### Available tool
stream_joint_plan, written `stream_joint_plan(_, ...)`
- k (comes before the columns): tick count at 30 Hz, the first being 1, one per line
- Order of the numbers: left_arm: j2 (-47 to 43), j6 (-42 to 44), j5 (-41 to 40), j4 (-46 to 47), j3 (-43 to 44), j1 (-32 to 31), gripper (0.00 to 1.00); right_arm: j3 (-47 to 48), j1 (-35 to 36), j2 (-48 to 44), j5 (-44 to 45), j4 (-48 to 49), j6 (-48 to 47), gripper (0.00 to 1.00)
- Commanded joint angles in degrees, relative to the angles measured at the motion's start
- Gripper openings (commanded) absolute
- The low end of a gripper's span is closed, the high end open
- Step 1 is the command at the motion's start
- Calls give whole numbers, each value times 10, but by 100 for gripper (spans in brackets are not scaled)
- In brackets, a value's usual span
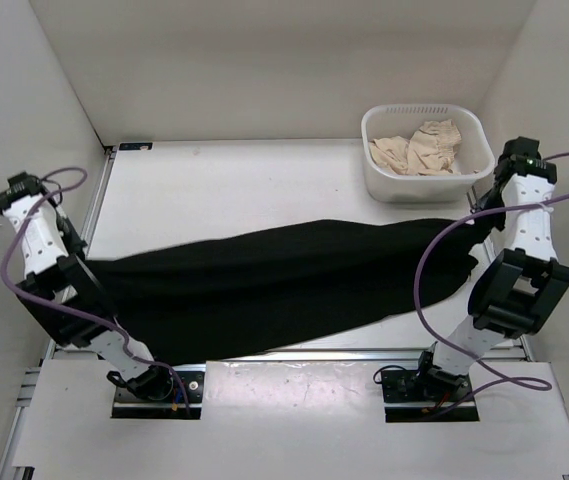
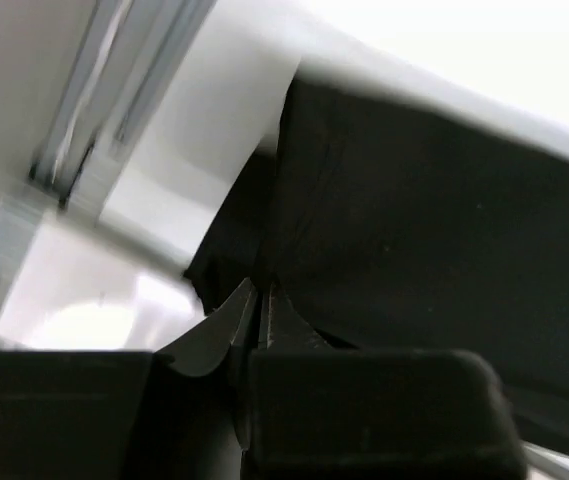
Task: Fold and stack the trousers
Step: Fold the trousers
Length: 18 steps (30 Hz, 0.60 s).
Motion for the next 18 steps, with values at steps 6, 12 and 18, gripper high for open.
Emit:
stream_joint_plan(6,-157,3,-159,-13,-233,47,14,-144,-15,-76,-14,19,-45,0)
stream_joint_plan(12,-170,3,-171,-13,-301,53,14,-179,-15,-70,-14,37,-50,0)
stream_joint_plan(18,-170,3,-188,21,-360,59,14,-185,-26,-63,14,37,-55,0)
